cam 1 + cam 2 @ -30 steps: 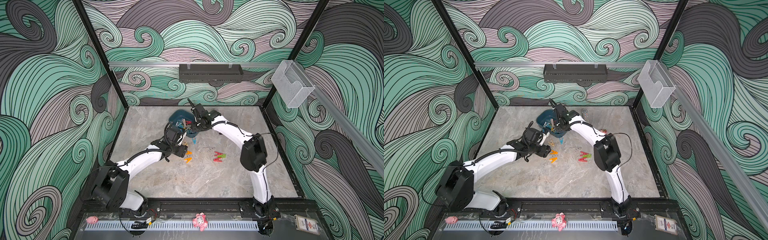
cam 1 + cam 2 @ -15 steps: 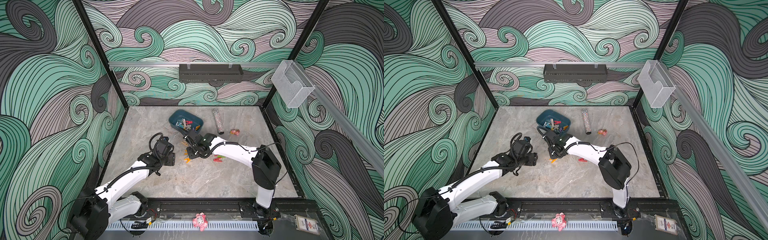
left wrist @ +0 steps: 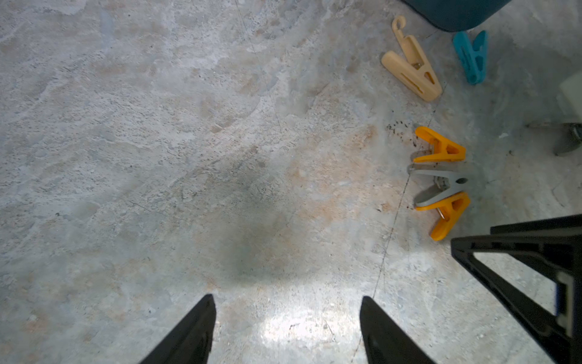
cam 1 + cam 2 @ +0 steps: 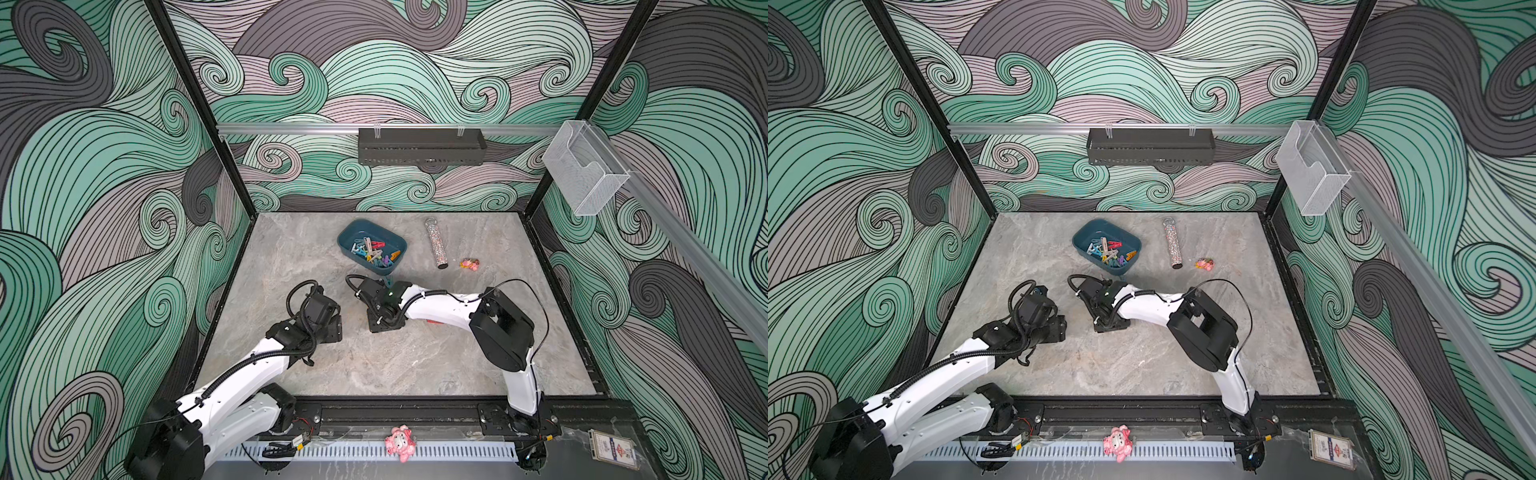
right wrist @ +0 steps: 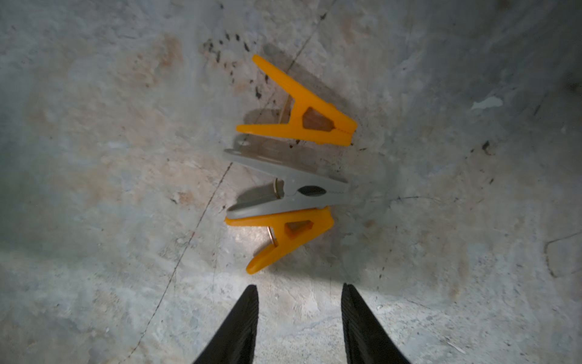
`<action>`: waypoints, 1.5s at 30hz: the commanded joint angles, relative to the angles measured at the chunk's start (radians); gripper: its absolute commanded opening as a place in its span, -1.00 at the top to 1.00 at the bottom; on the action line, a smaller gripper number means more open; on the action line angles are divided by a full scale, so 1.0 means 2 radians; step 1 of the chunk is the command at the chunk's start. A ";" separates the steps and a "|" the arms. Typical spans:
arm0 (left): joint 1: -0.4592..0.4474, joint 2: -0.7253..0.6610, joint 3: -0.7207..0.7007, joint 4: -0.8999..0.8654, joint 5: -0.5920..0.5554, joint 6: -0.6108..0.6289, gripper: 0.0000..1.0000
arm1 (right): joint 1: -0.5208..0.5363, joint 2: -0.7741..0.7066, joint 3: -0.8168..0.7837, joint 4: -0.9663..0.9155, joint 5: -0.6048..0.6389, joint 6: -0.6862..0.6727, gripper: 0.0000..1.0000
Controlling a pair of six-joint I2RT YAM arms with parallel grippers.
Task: Put the clothespins into the storage box
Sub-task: Pick up the clothespin from the center of the board.
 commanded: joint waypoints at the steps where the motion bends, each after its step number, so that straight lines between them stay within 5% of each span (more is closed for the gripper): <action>1: -0.002 0.007 0.014 0.001 0.000 0.006 -0.49 | 0.002 0.008 0.014 0.006 0.018 0.044 0.13; 22: -0.002 0.022 0.019 0.010 0.008 0.010 -0.49 | 0.004 0.042 0.042 0.019 0.011 0.063 0.02; 45: -0.002 0.047 0.030 0.024 0.025 0.020 -0.48 | -0.001 0.030 0.030 -0.012 0.077 0.002 0.77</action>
